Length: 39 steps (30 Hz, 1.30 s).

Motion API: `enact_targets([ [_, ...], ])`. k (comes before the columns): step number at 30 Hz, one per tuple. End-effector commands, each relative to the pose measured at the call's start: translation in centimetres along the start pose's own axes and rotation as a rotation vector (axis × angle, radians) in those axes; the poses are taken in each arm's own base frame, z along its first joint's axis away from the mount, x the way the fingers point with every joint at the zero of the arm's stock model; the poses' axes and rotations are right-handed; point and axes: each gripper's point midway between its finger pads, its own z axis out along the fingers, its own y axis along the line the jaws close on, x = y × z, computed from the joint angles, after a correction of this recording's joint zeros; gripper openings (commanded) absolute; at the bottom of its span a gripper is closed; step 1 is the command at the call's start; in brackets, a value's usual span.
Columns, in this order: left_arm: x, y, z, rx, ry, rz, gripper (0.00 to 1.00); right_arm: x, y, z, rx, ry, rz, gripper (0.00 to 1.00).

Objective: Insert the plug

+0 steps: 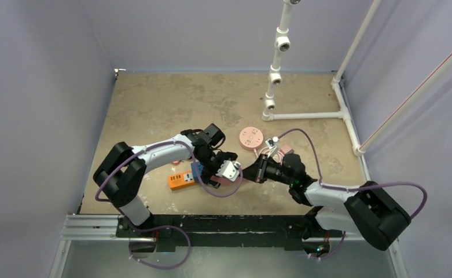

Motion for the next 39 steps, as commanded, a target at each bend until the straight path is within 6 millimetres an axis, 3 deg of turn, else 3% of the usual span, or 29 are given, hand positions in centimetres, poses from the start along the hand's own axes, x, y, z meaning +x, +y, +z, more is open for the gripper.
enact_targets([
  [1, -2.8, 2.4, -1.6, -0.079, -0.056, -0.013, 0.92, -1.0, -0.8, 0.0, 0.081, -0.031, -0.004, 0.10],
  [4, -3.5, 2.7, -2.3, -0.095, -0.078, -0.014, 0.92, -0.9, -0.6, -0.5, 0.085, -0.038, -0.002, 0.29],
  [8, -4.1, 2.4, -2.5, -0.089, -0.098, -0.030, 0.91, -1.4, -0.2, -1.0, 0.096, -0.052, -0.005, 0.41],
  [15, -5.0, 0.1, -3.1, 0.019, -0.141, 0.037, 0.81, -1.0, -1.3, -1.3, 0.165, -0.039, 0.017, 0.39],
  [19, -6.0, 1.7, -3.4, -0.021, -0.165, -0.011, 0.75, -2.9, -0.4, -0.7, 0.191, -0.062, -0.036, 0.39],
  [26, -5.7, 4.1, -2.2, -0.105, -0.163, -0.120, 0.84, -5.6, 2.8, -0.9, 0.180, -0.091, -0.097, 0.42],
  [30, -4.4, 3.9, -1.2, -0.094, -0.120, -0.145, 0.70, -6.9, 3.6, -1.6, 0.199, -0.115, -0.123, 0.43],
  [33, -4.1, 3.6, -0.9, -0.077, -0.116, -0.145, 0.46, -8.5, 3.6, -2.5, 0.228, -0.154, -0.146, 0.42],
  [37, -4.9, 3.0, -1.1, -0.024, -0.135, -0.127, 0.29, -10.8, 3.9, -3.3, 0.253, -0.203, -0.176, 0.42],
  [39, -5.7, 1.7, -1.6, 0.046, -0.153, -0.106, 0.18, -11.7, 4.0, -3.4, 0.270, -0.216, -0.189, 0.45],
])
